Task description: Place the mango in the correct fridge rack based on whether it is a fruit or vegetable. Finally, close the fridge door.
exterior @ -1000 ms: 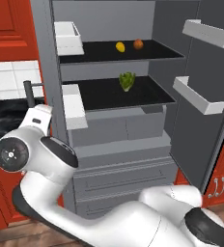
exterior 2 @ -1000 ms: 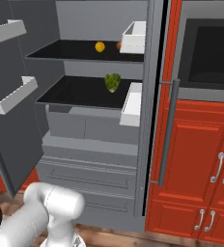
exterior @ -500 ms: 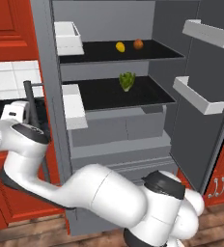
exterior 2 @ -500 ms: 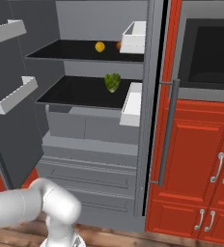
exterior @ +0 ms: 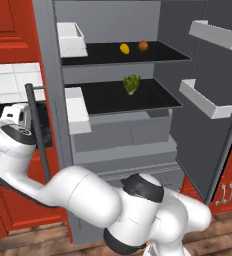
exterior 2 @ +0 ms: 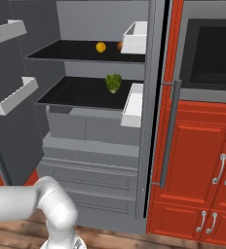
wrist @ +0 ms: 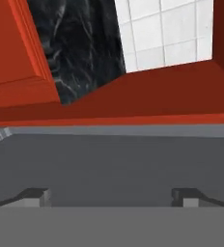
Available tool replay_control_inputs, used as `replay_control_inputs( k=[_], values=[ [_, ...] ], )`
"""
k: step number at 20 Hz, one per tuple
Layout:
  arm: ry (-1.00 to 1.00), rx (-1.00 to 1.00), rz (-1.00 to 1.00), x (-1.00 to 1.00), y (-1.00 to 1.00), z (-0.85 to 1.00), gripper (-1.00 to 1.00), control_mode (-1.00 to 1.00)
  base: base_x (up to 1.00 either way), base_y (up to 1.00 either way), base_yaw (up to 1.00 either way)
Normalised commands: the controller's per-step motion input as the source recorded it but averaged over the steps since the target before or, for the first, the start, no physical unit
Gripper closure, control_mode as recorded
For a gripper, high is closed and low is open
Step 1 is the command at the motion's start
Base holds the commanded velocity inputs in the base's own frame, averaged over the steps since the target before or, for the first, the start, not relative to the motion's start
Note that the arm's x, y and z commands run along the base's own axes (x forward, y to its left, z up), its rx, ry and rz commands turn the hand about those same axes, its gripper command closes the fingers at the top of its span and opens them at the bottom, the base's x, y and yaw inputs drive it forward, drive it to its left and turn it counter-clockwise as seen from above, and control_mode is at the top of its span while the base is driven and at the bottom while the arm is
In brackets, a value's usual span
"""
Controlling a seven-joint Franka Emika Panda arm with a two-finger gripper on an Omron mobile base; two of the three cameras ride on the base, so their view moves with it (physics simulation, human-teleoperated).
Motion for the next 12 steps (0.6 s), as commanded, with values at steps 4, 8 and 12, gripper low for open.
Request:
replay_control_inputs(
  k=[4,8,12],
  values=[
    [0.00,0.00,-0.15,0.20,-0.91,0.00,-1.00,-1.00,0.00,0.00,0.00],
    [0.00,0.00,-0.14,0.17,-1.00,0.00,-1.00,-1.00,0.00,0.00,0.00],
    [0.00,0.00,-0.13,0.31,-1.00,0.00,-1.00,-1.00,0.00,0.00,0.00]
  ],
)
